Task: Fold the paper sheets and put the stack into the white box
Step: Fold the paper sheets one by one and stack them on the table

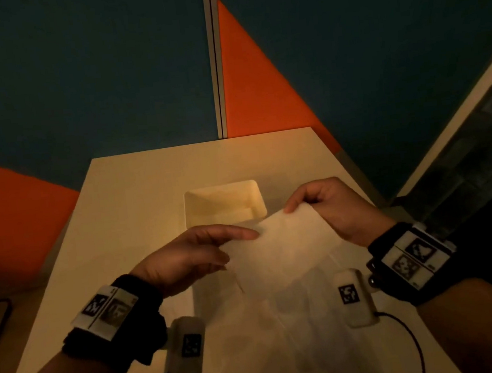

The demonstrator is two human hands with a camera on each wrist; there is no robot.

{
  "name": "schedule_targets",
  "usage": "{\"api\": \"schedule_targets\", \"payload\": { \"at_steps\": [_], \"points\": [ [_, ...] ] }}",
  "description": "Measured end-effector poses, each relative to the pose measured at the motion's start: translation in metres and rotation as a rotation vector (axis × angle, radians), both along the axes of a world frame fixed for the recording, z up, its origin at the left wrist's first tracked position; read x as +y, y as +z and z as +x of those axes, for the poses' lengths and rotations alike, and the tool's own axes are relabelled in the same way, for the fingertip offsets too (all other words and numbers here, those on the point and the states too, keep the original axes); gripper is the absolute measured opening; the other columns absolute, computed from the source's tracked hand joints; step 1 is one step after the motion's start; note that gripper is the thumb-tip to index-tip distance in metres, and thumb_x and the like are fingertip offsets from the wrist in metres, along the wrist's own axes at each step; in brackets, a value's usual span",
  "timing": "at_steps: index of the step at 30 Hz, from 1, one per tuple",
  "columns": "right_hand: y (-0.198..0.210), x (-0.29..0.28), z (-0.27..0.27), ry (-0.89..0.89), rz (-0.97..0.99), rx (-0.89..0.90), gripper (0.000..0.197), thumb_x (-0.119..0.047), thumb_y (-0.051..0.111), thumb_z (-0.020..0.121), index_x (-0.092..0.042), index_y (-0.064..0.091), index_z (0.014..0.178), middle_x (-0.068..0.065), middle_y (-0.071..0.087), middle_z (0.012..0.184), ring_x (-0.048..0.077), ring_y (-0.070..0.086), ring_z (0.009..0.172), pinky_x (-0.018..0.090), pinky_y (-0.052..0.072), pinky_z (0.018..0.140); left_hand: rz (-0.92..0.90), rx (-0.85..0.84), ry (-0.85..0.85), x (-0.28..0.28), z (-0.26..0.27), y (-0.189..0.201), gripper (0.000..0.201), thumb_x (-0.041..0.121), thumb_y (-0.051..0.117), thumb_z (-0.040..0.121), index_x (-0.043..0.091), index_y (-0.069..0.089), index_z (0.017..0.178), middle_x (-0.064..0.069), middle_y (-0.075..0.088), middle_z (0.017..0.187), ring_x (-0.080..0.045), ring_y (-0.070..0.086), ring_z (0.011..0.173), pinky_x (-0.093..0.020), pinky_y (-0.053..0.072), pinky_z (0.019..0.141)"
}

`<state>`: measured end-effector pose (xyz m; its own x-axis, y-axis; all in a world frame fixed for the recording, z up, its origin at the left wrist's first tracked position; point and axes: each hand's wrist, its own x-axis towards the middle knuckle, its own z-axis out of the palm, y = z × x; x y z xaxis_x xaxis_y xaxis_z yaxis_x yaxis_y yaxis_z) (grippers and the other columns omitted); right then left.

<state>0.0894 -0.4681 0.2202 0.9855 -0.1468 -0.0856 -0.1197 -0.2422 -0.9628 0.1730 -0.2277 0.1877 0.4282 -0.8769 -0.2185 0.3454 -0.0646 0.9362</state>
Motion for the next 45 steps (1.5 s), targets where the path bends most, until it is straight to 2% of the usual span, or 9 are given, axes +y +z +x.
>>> {"api": "schedule_targets", "payload": {
  "at_steps": [3,7,13,16,20,24,26,35,45],
  "points": [
    [0.010,0.007,0.010,0.162,-0.131,-0.007,0.020,0.007,0.066,0.077,-0.012,0.070,0.072,-0.004,0.067,0.077,-0.002,0.063,0.068,0.011,0.048,0.061,0.000,0.016,-0.032,-0.005,-0.002,0.005,0.043,0.011,0.062,0.067,0.016,0.071,0.109,-0.010,0.060,0.128,-0.029,0.055,0.119,-0.035,0.046,0.099],
    [0.012,0.021,0.020,0.338,-0.178,0.019,0.018,0.008,0.066,0.078,-0.008,0.071,0.078,-0.007,0.069,0.074,0.000,0.064,0.071,0.013,0.050,0.068,0.033,-0.040,-0.025,-0.010,-0.005,-0.001,0.038,0.011,0.062,0.074,0.014,0.069,0.112,-0.024,0.055,0.128,-0.040,0.046,0.114,-0.052,0.026,0.108],
    [-0.016,-0.005,0.033,0.283,-0.042,0.169,0.035,0.006,0.057,0.086,-0.016,0.059,0.113,0.007,0.066,0.099,0.017,0.063,0.088,0.023,0.050,0.072,0.156,-0.092,0.298,0.006,-0.005,-0.008,0.030,-0.010,0.059,0.078,0.006,0.074,0.098,0.000,0.070,0.110,-0.014,0.066,0.099,-0.024,0.056,0.079],
    [-0.048,-0.030,0.037,0.154,-0.390,0.284,0.038,0.002,0.062,0.082,-0.019,0.056,0.114,-0.001,0.061,0.101,0.015,0.059,0.096,0.014,0.046,0.069,0.267,-0.110,0.449,0.030,-0.002,-0.021,0.031,-0.008,0.058,0.082,0.009,0.071,0.104,0.003,0.069,0.109,-0.015,0.067,0.094,-0.025,0.057,0.073],
    [-0.086,-0.049,0.029,0.288,-0.896,0.539,0.064,-0.005,0.070,0.078,-0.024,0.044,0.133,0.002,0.049,0.130,0.021,0.051,0.116,0.033,0.049,0.092,0.439,-0.139,0.569,0.060,-0.004,-0.042,0.030,-0.002,0.062,0.082,0.016,0.066,0.105,0.002,0.058,0.112,-0.024,0.061,0.097,-0.033,0.053,0.076],
    [-0.108,-0.053,0.025,0.451,-1.179,0.656,0.087,-0.014,0.077,0.073,-0.028,0.026,0.143,0.000,0.032,0.146,0.025,0.038,0.130,0.041,0.037,0.105,0.661,-0.284,0.598,0.085,-0.005,-0.065,0.032,-0.001,0.072,0.076,0.028,0.069,0.089,-0.005,0.063,0.103,-0.028,0.064,0.086,-0.049,0.050,0.088],
    [-0.118,-0.054,0.026,0.494,-1.266,0.657,0.094,-0.020,0.079,0.071,-0.029,0.022,0.145,-0.001,0.027,0.147,0.026,0.033,0.133,0.044,0.033,0.107,0.773,-0.369,0.589,0.091,-0.005,-0.072,0.033,0.003,0.075,0.073,0.033,0.069,0.087,-0.008,0.065,0.101,-0.028,0.066,0.083,-0.048,0.050,0.088],
    [-0.138,-0.055,0.030,0.485,-1.377,0.617,0.099,-0.029,0.082,0.065,-0.031,0.022,0.144,-0.001,0.029,0.143,0.027,0.033,0.131,0.045,0.029,0.106,0.846,-0.558,0.642,0.093,-0.009,-0.083,0.036,0.005,0.070,0.079,0.027,0.062,0.106,0.004,0.051,0.109,-0.006,0.056,0.075,-0.016,0.038,0.059],
    [-0.137,-0.057,0.029,0.417,-1.413,0.597,0.095,-0.034,0.082,0.061,-0.028,0.026,0.138,-0.001,0.036,0.140,0.024,0.035,0.129,0.045,0.026,0.107,0.858,-0.645,0.649,0.094,-0.007,-0.089,0.038,0.007,0.071,0.079,0.025,0.064,0.112,0.007,0.050,0.109,-0.007,0.054,0.074,-0.021,0.041,0.062]
  ]
}}
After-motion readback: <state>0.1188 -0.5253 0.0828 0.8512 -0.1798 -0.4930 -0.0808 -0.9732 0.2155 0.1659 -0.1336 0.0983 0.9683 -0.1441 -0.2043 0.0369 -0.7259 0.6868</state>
